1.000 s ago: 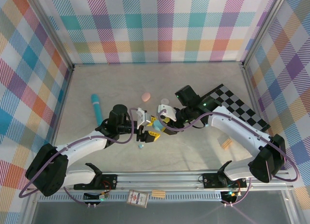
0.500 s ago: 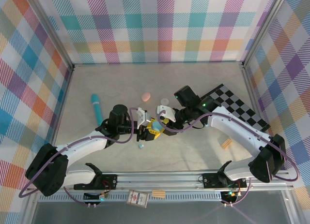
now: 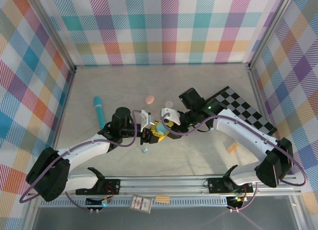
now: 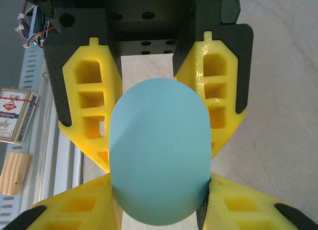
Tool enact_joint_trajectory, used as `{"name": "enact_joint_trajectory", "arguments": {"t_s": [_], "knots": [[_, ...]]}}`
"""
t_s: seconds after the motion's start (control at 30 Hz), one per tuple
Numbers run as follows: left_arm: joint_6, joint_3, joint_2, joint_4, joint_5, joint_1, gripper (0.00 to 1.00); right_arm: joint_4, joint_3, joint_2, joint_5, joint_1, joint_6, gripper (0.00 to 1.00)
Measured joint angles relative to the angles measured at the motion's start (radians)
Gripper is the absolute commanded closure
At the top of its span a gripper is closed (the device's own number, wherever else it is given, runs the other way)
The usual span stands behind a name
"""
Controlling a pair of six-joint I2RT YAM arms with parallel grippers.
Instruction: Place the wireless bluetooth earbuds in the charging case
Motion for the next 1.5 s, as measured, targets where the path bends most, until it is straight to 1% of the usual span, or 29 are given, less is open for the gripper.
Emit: {"name": "enact_joint_trajectory", "arguments": {"t_s": [0.27, 0.43, 0.83, 1.17, 1.33, 1.5], "knots": [[-0.002, 0.0, 0.0, 0.0, 0.006, 0.0, 0.67, 0.004, 0.0, 0.0, 0.008, 0.0, 0.0, 0.46], [0.006, 0.0, 0.0, 0.002, 0.008, 0.0, 0.67, 0.024, -0.009, -0.017, 0.02, 0.0, 0.006, 0.45], [0.037, 0.0, -0.003, 0.0, -0.012, 0.001, 0.67, 0.038, -0.009, -0.029, 0.06, 0.002, 0.087, 0.45], [0.047, -0.002, -0.017, -0.001, -0.022, 0.001, 0.67, 0.039, -0.009, -0.056, 0.055, -0.014, 0.129, 0.45], [0.048, -0.008, -0.017, -0.004, -0.022, 0.001, 0.67, 0.052, -0.009, -0.07, 0.059, -0.026, 0.143, 0.41], [0.051, -0.009, -0.021, -0.003, -0.007, -0.001, 0.67, 0.092, -0.009, -0.071, 0.103, -0.041, 0.177, 0.35]]}}
